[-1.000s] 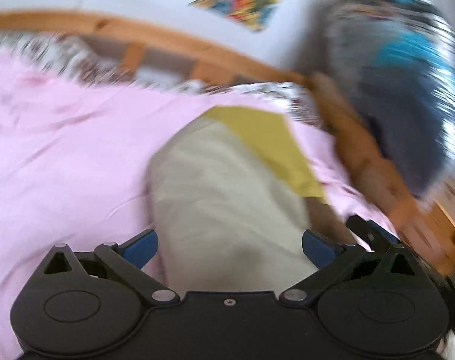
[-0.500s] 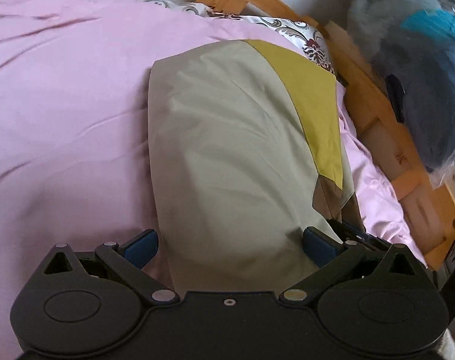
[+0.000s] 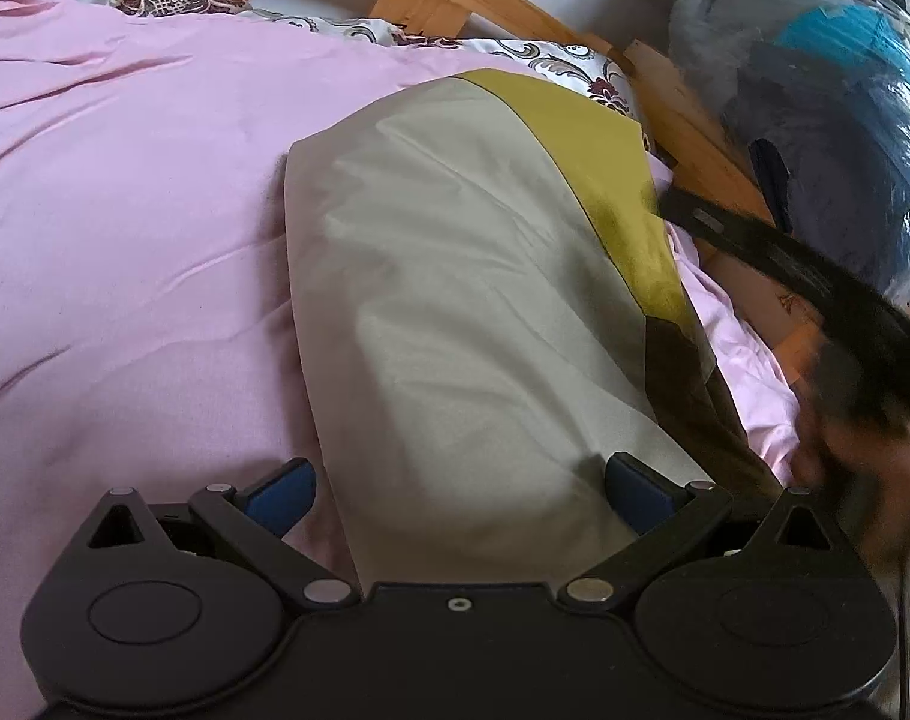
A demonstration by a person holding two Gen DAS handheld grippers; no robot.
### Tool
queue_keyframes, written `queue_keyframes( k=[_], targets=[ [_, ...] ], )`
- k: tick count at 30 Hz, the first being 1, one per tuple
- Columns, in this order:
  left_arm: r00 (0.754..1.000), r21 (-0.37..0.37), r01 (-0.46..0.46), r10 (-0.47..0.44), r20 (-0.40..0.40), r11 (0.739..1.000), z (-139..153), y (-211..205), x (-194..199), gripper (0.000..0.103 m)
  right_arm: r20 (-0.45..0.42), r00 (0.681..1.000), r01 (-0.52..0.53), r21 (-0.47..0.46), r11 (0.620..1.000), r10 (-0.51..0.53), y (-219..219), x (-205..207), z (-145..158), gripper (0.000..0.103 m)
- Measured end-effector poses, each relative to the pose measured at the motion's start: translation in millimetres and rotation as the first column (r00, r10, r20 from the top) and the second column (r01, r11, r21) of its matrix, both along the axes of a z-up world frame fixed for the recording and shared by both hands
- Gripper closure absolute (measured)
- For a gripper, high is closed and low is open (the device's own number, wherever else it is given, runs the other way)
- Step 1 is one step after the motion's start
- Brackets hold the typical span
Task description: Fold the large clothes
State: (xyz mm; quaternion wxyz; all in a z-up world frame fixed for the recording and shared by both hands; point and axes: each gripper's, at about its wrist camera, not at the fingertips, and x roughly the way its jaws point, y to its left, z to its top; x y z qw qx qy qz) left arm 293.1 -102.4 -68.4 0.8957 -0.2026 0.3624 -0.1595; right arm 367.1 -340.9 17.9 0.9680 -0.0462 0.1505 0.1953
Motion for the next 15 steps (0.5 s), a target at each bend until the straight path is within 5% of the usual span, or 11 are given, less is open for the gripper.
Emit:
queue_keyframes(
  k=[2,4,6,12,15],
  targets=[
    [1.000,-0.004,0.005,-0.005,0.002,1.000,-1.2,0.9,0.3,0.001,-0.036,0.999,-0.006,-0.041,0.999,0.005,16.8,27.0,-1.8,0.032],
    [1.000,-0.006,0.010,-0.010,0.005,1.000,-2.5,2.7,0.1,0.001,-0.063,0.998,-0.010,-0.074,0.997,0.005,24.0,45.7,-6.4,0.044],
    [1.000,-0.007,0.022,-0.022,0.005,1.000,-4.0,3.5,0.0,0.001,-0.079,0.997,0.010,-0.120,0.993,-0.020,26.9,55.1,-14.7,0.080],
    [0.998,0.003,0.067,-0.067,0.008,0.998,-7.4,-0.1,3.7,0.001,-0.101,0.993,0.049,-0.159,0.986,-0.065,12.5,54.4,-57.0,0.087],
    [0.996,0.030,0.084,-0.084,0.021,0.996,-7.7,-3.9,4.2,0.001,-0.113,0.991,0.057,-0.103,0.993,-0.068,4.1,55.4,-77.0,0.087]
  ],
)
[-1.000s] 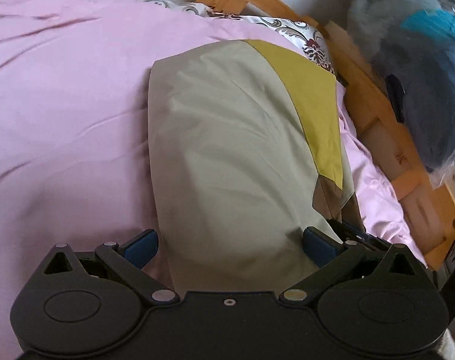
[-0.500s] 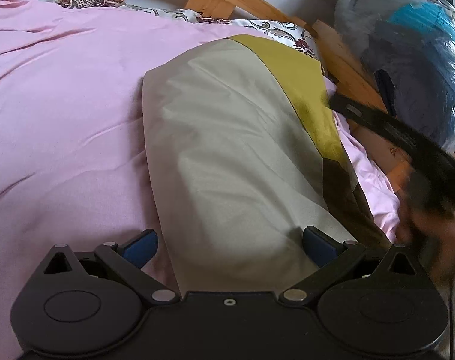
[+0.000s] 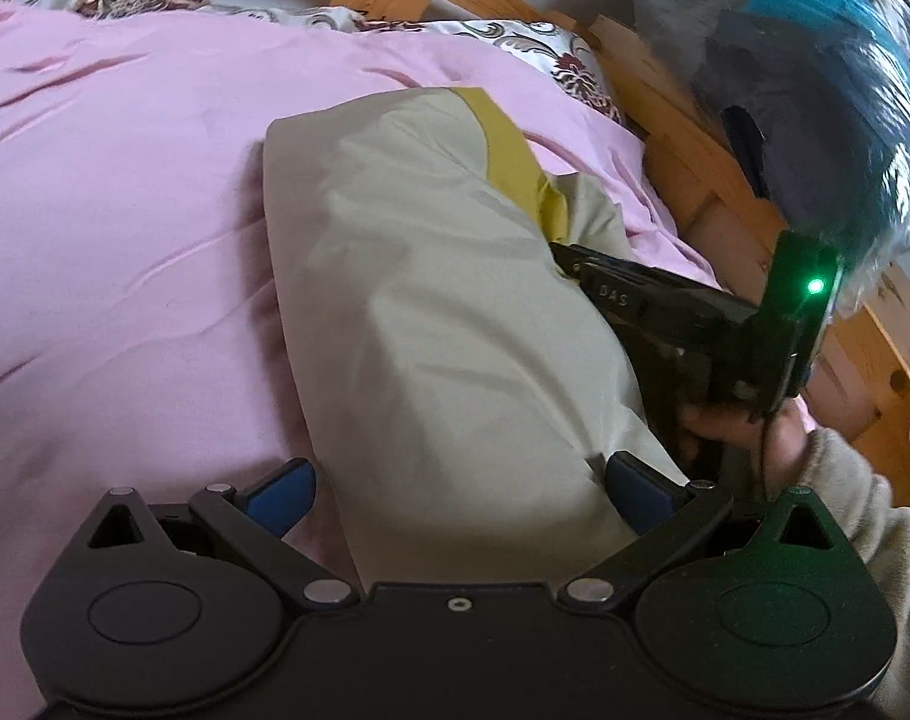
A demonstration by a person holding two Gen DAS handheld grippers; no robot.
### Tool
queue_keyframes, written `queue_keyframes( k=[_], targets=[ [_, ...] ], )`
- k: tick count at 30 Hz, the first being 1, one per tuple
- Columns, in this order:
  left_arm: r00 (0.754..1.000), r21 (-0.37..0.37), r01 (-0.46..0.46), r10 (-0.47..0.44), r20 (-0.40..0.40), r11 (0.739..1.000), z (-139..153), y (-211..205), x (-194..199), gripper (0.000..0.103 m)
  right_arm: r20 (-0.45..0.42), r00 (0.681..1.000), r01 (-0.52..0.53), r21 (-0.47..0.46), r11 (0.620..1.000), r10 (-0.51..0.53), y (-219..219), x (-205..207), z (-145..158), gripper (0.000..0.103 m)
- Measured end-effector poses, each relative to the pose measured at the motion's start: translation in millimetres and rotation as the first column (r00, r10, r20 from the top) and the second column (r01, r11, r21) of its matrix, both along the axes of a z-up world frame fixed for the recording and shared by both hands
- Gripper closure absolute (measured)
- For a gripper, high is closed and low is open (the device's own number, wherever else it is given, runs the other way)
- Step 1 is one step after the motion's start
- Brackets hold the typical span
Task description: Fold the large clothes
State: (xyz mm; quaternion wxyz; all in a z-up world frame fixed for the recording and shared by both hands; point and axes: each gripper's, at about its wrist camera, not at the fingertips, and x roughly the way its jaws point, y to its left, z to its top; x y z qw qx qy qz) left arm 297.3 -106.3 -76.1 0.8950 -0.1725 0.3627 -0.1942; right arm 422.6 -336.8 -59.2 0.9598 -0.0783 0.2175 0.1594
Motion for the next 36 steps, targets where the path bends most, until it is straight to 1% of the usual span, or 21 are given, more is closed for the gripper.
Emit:
queue_keyframes(
  k=[3,7,19,24,26,29,30,31,33,36],
  targets=[
    [1.000,0.020,0.018,-0.018,0.015,1.000,0.6,-2.2,-0.1,0.001,0.013,1.000,-0.001,0.053,0.999,0.001,-7.0,-0.7,-6.8,0.086],
    [1.000,0.015,0.016,-0.016,0.013,1.000,-0.1,-3.0,-0.3,0.001,-0.005,1.000,-0.009,0.100,0.995,0.009,-14.0,3.1,-7.7,0.086],
    [1.000,-0.016,0.020,-0.020,-0.005,1.000,-3.0,2.0,-0.2,0.001,0.001,1.000,-0.004,0.081,0.997,0.004,-10.0,2.0,-6.0,0.085],
    [0.999,-0.059,0.011,-0.013,-0.031,0.998,-7.9,5.8,0.5,0.001,0.003,1.000,-0.003,0.072,0.997,0.003,-8.4,1.3,-5.9,0.082],
    [0.999,-0.071,0.003,-0.005,-0.034,0.998,-8.7,6.4,-0.1,0.001,0.011,1.000,0.005,0.055,0.998,-0.006,-6.4,-0.2,-5.4,0.078],
    [0.999,-0.097,-0.015,0.011,-0.043,0.995,-10.8,10.4,-2.1,0.001,0.014,1.000,0.010,0.042,0.999,-0.011,-4.1,-11.6,3.5,0.064],
    [0.998,-0.102,-0.017,0.011,-0.054,0.995,-10.3,12.5,-1.8,0.001,0.014,1.000,-0.005,0.044,0.999,0.005,-4.7,-18.0,8.4,0.053],
    [0.998,-0.100,-0.011,0.005,-0.059,0.995,-8.8,13.6,-1.4,0.001,0.026,0.999,-0.020,0.053,0.998,0.018,-5.9,-28.8,13.9,0.044],
    [0.999,-0.078,0.007,-0.011,-0.053,0.997,-4.4,13.2,-0.6,0.001,0.042,0.999,-0.018,0.057,0.998,0.016,-9.8,-45.7,19.7,0.039],
    [0.999,-0.033,0.016,-0.017,-0.028,0.999,-0.9,6.7,-0.9,0.001,0.016,1.000,-0.002,0.029,1.000,0.002,-15.9,-61.4,12.0,0.039]
  ],
)
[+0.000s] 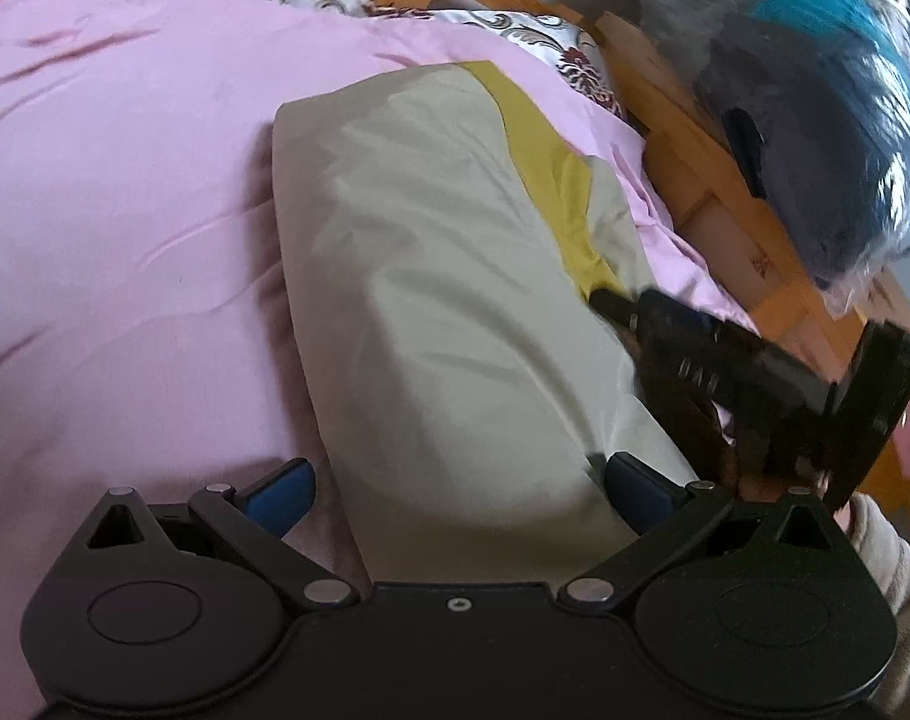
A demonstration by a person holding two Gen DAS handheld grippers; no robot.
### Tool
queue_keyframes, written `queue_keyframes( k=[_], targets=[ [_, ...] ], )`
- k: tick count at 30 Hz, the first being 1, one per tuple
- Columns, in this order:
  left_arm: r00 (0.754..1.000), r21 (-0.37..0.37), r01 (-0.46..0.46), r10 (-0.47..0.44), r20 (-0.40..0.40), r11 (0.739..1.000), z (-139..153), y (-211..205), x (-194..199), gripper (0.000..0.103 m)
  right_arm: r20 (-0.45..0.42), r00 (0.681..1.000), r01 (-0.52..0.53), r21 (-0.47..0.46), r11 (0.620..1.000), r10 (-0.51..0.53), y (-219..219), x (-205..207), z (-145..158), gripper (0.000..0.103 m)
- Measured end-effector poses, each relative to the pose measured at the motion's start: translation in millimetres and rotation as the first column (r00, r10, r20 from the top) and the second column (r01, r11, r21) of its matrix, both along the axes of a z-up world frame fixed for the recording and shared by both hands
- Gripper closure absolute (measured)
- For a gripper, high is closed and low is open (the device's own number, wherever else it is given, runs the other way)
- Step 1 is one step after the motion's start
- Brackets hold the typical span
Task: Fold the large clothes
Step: 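Open the right tool and withdraw both tools from the bundle, then grasp the brown panel end of the bundle with the right tool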
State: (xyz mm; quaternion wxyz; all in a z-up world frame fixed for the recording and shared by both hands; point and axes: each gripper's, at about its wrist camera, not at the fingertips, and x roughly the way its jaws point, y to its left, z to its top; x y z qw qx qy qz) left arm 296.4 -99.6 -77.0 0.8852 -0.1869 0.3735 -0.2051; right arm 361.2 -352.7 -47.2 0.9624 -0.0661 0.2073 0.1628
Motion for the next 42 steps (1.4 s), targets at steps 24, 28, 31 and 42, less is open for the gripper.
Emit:
queue_keyframes(
  k=[24,28,31,42],
  targets=[
    [0.925,-0.015,-0.340,0.337,0.175,0.940,40.3,39.3,23.0,0.001,0.237,0.972,-0.006,0.027,1.000,0.000,48.9,-89.0,8.2,0.017],
    [0.918,-0.058,-0.336,0.340,0.206,0.940,44.9,36.9,73.5,0.001,0.186,0.980,0.058,0.072,0.996,-0.071,55.7,-103.4,-18.3,0.017],
    [0.923,0.062,-0.326,0.303,0.238,0.943,44.7,16.0,114.7,0.001,0.122,0.987,0.083,0.163,0.983,-0.104,39.2,-101.8,-28.7,0.012],
    [0.948,0.228,-0.304,0.269,0.172,0.925,11.9,-15.1,164.0,0.000,0.102,0.989,0.083,0.210,0.974,-0.106,32.9,-93.7,-36.0,0.012]
  ],
)
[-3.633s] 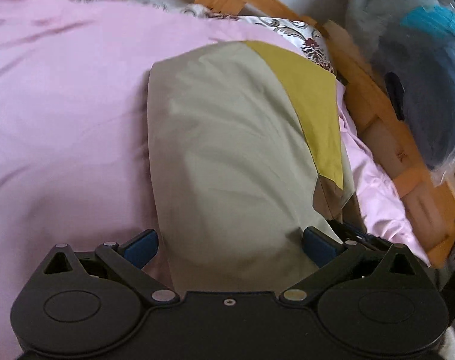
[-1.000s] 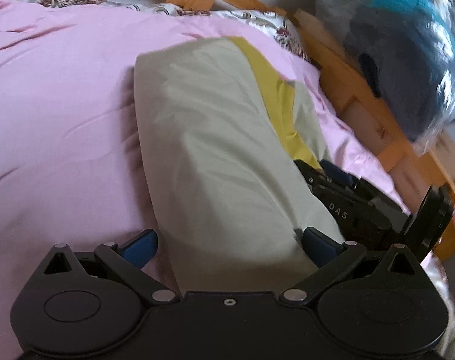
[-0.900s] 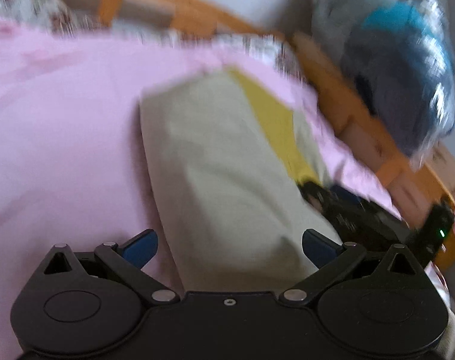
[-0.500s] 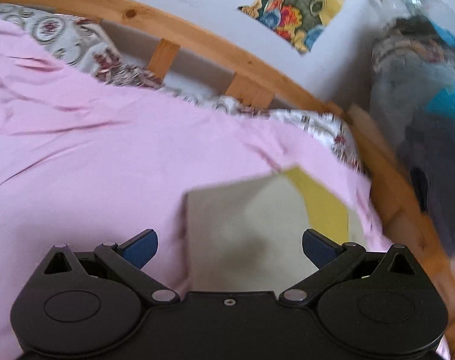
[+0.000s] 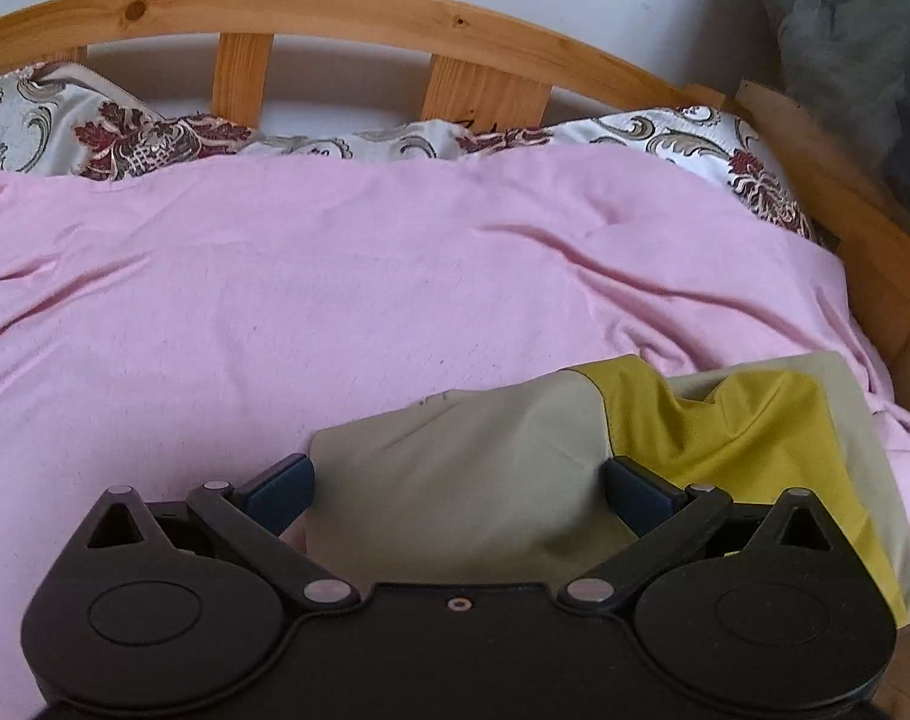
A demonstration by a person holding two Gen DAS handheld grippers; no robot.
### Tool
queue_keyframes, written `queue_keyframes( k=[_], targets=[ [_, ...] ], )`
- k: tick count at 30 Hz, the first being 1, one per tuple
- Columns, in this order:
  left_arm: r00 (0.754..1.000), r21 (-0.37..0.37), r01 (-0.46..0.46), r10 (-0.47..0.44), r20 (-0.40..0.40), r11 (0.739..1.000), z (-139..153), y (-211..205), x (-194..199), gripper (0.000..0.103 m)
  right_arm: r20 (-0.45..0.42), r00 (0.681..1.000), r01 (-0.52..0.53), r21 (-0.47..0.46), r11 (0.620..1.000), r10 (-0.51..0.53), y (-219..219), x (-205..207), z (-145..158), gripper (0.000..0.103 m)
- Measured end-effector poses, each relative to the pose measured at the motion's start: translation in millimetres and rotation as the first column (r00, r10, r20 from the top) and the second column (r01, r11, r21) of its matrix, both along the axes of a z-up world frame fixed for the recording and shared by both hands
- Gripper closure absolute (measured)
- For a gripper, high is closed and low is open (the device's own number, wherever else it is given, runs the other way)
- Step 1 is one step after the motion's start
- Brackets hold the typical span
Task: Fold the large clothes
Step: 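Grasp the brown panel end of the bundle with the right tool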
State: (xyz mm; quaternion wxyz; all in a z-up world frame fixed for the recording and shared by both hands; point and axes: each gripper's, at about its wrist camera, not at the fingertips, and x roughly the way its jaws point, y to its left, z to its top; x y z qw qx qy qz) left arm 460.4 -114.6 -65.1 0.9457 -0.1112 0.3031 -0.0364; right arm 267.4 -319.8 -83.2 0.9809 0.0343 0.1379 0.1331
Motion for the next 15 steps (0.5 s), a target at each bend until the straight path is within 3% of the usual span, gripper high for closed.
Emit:
queue_keyframes(
  k=[5,8,12,15],
  targets=[
    [1.000,-0.085,-0.029,0.029,0.000,0.996,12.9,14.7,-20.2,0.001,-0.010,0.999,-0.030,0.035,0.999,0.031,-8.5,2.8,3.3,0.011],
    [0.999,-0.159,-0.041,0.044,0.014,0.986,23.9,23.8,-56.2,0.001,-0.010,0.998,-0.057,0.118,0.991,0.058,-26.3,5.2,19.1,0.011],
    [1.000,-0.215,-0.013,0.018,0.020,0.977,28.4,32.3,-111.9,0.001,0.055,0.996,0.060,0.179,0.982,-0.071,-60.5,2.8,43.7,0.000],
    [1.000,-0.259,-0.011,0.005,-0.024,0.966,20.9,34.3,-145.5,0.001,-0.013,0.992,0.126,0.193,0.973,-0.126,-85.5,13.0,45.7,0.000]
  ],
)
